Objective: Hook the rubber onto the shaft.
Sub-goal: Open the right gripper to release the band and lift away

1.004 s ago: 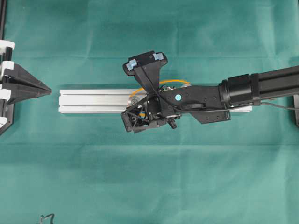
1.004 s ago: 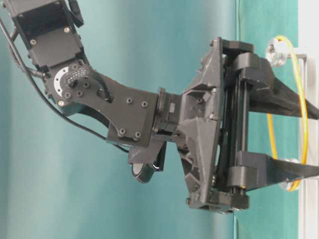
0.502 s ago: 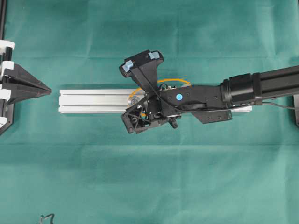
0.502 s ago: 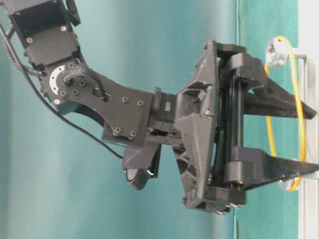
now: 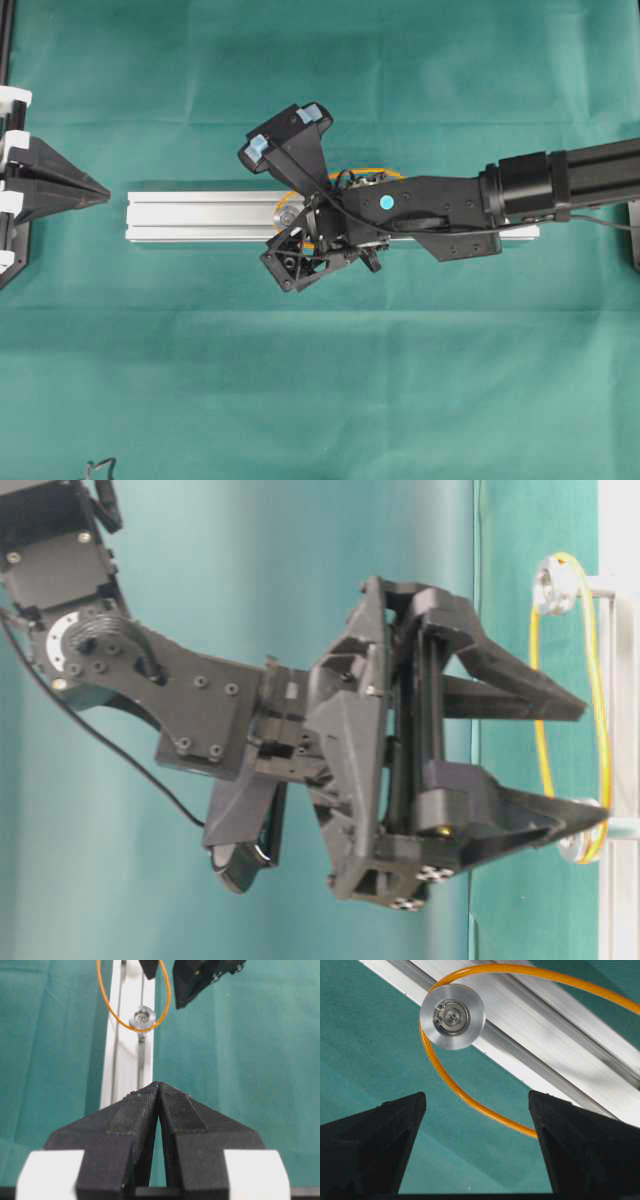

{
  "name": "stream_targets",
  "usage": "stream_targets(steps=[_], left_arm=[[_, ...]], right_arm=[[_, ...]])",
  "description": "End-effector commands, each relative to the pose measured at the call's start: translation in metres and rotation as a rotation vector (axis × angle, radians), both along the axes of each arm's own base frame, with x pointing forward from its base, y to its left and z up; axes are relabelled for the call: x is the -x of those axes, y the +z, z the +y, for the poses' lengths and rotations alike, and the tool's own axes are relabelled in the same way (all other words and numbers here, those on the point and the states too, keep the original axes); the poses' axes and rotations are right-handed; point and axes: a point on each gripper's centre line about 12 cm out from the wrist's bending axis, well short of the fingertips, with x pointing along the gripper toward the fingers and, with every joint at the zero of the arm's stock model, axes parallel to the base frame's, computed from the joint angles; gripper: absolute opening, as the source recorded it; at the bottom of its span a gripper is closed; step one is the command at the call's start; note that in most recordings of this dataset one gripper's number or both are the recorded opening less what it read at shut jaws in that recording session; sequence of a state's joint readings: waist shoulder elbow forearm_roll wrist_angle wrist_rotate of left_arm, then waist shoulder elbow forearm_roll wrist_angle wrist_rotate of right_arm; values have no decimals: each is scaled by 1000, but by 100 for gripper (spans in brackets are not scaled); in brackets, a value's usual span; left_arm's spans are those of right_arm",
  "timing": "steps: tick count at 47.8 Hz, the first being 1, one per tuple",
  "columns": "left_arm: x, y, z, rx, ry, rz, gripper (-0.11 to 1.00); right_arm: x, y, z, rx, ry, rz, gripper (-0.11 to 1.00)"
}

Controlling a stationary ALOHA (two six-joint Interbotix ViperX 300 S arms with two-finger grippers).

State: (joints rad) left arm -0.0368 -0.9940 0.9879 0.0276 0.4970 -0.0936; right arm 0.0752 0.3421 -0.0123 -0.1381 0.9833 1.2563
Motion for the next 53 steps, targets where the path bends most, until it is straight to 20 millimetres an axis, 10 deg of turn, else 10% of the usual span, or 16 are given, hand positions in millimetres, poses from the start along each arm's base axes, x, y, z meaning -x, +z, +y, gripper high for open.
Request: stream_targets(steps=[1, 53], left_arm=[[-2, 10, 0, -2, -3, -25, 0], [-1, 9, 0, -1, -3, -12, 0]], right_arm=[[-1, 36, -3, -2, -6, -72, 93], [9, 88, -2, 12, 32, -105, 93]])
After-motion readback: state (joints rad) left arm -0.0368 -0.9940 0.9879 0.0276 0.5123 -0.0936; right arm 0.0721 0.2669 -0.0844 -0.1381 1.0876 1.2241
